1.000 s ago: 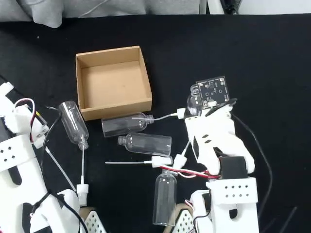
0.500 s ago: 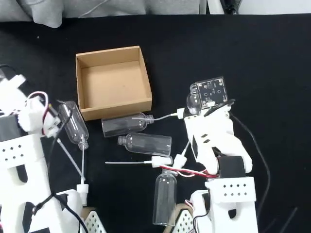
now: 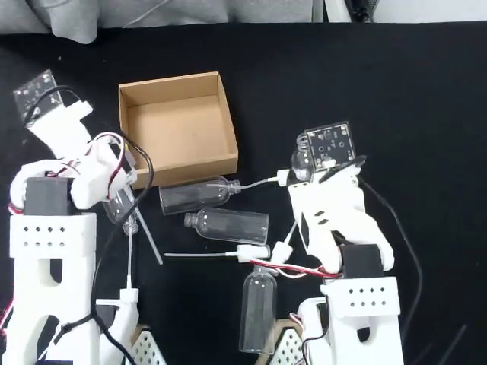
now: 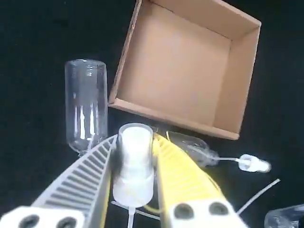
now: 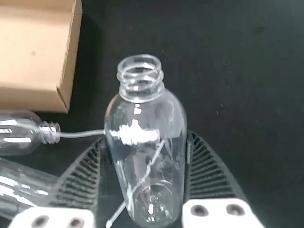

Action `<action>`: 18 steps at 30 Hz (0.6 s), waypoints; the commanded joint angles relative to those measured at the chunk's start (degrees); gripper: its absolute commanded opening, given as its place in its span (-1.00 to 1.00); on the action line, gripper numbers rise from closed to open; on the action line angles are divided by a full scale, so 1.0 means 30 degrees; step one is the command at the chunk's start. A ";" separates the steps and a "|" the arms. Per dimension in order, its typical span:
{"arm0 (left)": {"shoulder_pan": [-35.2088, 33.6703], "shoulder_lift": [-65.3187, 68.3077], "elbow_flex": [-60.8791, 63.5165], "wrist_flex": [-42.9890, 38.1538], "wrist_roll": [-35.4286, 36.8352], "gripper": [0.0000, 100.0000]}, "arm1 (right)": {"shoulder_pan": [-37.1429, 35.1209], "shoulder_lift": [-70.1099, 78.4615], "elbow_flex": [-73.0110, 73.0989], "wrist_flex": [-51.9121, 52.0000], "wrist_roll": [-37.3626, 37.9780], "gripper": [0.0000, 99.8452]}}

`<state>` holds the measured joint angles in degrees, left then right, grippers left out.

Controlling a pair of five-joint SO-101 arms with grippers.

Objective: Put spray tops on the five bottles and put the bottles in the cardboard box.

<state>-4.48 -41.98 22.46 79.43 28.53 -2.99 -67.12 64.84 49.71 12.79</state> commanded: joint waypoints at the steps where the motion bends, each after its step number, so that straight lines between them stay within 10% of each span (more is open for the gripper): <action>1: 0.0308 -0.0615 -0.1070 -0.0381 0.0908 -0.94 | -0.0322 -0.0337 -0.0103 -0.0615 -0.0176 -0.82; 18: -0.0542 -0.8469 0.4645 -0.5070 0.1495 -0.94 | -0.1700 -0.0337 0.0015 -0.0615 -0.0176 -0.82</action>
<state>-5.27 -58.59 31.69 71.43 32.57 -6.24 -67.12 65.27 49.71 12.79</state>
